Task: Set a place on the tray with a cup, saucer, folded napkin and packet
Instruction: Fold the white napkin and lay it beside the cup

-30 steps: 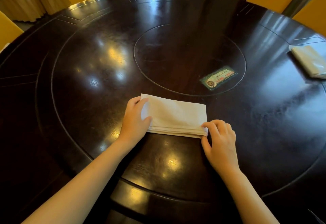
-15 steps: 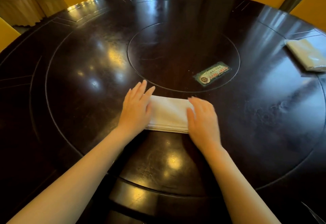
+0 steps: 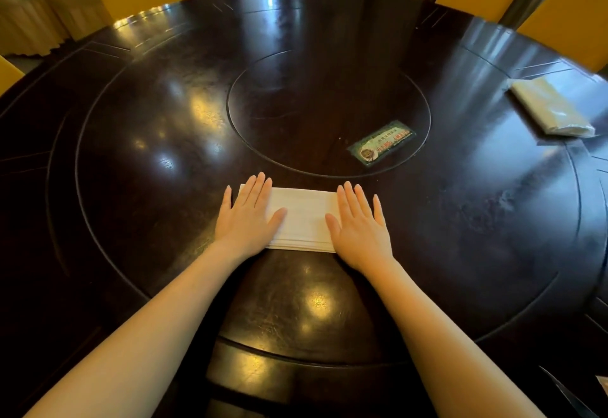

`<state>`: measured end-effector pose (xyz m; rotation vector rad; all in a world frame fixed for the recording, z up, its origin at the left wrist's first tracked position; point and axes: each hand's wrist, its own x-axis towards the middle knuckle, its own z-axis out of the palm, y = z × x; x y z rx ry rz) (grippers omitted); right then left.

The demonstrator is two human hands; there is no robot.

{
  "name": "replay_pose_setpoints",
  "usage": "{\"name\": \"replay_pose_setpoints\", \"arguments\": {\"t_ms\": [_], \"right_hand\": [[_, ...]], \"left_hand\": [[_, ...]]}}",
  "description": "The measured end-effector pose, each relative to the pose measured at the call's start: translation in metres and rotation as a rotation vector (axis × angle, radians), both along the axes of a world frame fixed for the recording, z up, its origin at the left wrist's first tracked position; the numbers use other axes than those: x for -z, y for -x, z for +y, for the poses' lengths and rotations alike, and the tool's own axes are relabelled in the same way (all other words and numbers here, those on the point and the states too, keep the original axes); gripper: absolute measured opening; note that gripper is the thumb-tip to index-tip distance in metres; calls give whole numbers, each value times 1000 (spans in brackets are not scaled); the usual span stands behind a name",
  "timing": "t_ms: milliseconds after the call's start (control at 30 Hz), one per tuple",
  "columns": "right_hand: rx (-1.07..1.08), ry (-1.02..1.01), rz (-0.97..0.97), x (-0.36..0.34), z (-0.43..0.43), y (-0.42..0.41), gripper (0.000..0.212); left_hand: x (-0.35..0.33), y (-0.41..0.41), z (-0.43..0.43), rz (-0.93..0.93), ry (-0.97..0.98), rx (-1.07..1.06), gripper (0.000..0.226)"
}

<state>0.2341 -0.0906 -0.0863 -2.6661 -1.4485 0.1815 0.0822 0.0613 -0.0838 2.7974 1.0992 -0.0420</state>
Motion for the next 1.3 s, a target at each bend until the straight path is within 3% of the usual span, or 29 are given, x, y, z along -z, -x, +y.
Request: {"name": "replay_pose_setpoints", "arguments": {"t_ms": [200, 333, 500, 633, 767, 867, 1000, 1100, 1200, 1300], "right_hand": [[42, 83, 65, -10, -16, -13, 62], [176, -88, 32, -20, -16, -10, 59], [-173, -14, 33, -11, 10, 18, 61], [-146, -21, 58, -6, -7, 2, 66], [-224, 103, 43, -19, -25, -11, 64], [-369, 97, -119, -37, -42, -9, 56], [-550, 116, -277, -45, -45, 5, 37], [-602, 190, -356, -47, -41, 6, 27], [-542, 133, -267, -50, -40, 5, 18], [-354, -53, -119, -63, -36, -2, 16]], "left_hand": [[-12, 16, 8, 104, -45, 160, 71], [-21, 13, -1, 62, -116, 172, 66], [-13, -8, -22, 46, 29, 164, 64], [-9, 9, -10, 74, 59, 185, 73], [-18, 37, 0, 210, -58, 416, 85], [-33, 45, 2, 285, -287, 595, 67], [-47, 40, -8, 109, -475, 871, 30], [-43, 40, -20, 118, -532, 889, 17], [-46, 36, -29, 110, -630, 831, 3], [-59, 35, -28, 16, -462, 705, 19]]}}
